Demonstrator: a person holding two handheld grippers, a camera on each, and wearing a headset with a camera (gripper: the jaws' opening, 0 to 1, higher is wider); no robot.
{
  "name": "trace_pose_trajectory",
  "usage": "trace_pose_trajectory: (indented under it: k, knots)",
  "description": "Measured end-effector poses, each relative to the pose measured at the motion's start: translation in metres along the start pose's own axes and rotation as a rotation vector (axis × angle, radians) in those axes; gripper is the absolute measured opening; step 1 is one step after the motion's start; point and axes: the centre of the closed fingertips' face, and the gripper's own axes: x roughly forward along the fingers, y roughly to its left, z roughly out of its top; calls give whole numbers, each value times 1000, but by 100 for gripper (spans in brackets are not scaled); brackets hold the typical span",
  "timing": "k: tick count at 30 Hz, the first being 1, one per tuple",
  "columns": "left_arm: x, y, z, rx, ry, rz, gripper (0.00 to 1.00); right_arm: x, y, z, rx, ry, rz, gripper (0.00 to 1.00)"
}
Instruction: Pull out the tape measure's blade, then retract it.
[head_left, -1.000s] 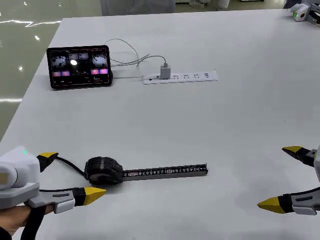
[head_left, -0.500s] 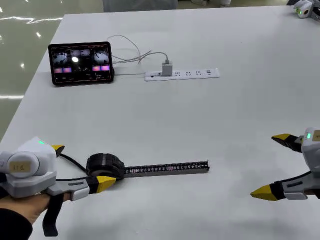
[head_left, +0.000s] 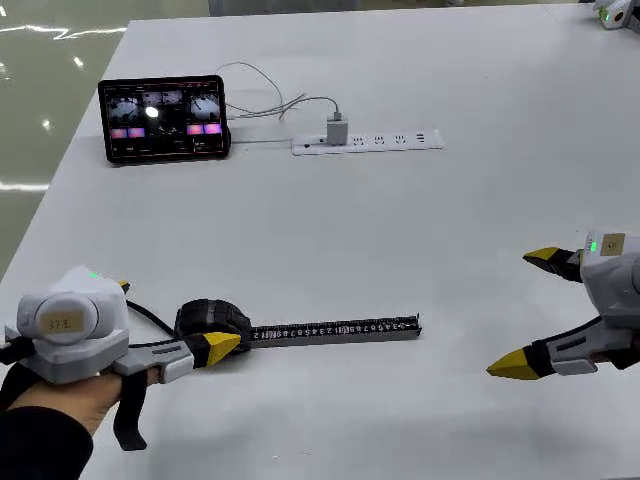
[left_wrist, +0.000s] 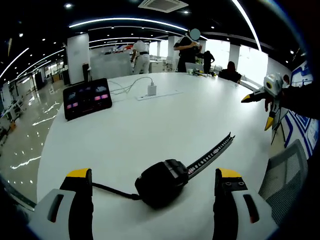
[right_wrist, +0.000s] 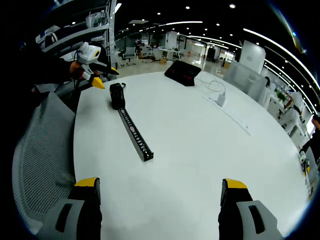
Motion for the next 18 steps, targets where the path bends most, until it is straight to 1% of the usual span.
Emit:
trace_pose_trajectory:
  k: [2,4,8,10,13,14,15,16,17,18]
  knots:
    - [1,0,2,-12,-12,8,99,2,1,0,-13,8,13,99]
    - [4,-1,2,-21,-8,17,99,6,1,1,-28,15,27,99]
    - [10,-8,-1,-36,-4,16,99,12,1,5,-40,24,49,99]
    - [12,-11,0,-26,-12,25,99,16,0,9,-46,25,58,99]
    - [14,-12,0,-1,-17,48,99,22,0,12,-68,31,67,99]
    - [15,-13,0,-4,-18,49,99,24,0,13,-72,32,71,99]
    - [16,-15,-1,-10,-18,47,99,26,0,14,-73,35,79,99]
    - [17,-17,-2,-30,-17,40,99,28,-1,14,-76,36,81,99]
    - [18,-20,-1,-61,-25,29,99,30,-2,15,-80,37,82,99]
    - [19,-20,0,-75,-35,32,99,32,-3,16,-84,39,84,99]
